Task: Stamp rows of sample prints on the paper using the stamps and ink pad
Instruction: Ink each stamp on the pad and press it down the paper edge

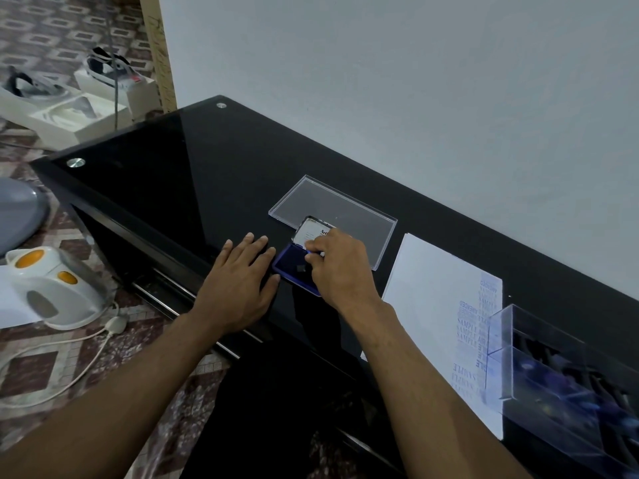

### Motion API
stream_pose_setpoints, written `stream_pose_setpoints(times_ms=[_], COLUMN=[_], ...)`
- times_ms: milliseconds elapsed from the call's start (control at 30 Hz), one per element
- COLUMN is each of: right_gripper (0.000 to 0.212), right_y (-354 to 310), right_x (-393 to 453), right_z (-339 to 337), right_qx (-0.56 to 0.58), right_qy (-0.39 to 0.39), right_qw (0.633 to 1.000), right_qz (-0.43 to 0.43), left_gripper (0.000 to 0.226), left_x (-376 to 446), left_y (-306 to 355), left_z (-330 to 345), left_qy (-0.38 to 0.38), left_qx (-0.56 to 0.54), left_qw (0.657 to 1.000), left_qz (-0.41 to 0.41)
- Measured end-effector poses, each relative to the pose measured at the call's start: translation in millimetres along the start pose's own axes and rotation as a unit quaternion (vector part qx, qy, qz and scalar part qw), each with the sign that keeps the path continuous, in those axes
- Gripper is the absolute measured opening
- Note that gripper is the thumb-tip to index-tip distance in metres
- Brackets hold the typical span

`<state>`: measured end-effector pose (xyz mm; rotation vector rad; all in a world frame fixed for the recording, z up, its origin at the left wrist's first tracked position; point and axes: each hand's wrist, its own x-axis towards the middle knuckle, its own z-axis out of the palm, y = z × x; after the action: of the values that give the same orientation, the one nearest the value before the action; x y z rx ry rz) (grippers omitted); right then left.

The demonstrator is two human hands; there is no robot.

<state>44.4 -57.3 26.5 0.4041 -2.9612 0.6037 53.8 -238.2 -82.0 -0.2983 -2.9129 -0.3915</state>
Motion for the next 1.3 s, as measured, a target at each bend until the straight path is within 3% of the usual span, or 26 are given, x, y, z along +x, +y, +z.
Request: stream_pose_setpoints(times_ms=[1033, 1300], right_gripper=[0.025, 0.032], right_y=[2, 10], right_x=[-2, -13], right_z=[2, 2], right_qx=[0.034, 0.084], right_qy=[0.007, 0.053], right_qw=[0.999, 0.994], right_qz=[0.005, 0.040], left_gripper=[0.073, 0.076], left_x=[0, 8], left_y=[0, 8], left_z=[-2, -12], left_qy=[-0.014, -0.003], left_qx=[-0.002, -0.076], left_qw=[1.000, 0.997], left_qz=[-0.003, -0.011])
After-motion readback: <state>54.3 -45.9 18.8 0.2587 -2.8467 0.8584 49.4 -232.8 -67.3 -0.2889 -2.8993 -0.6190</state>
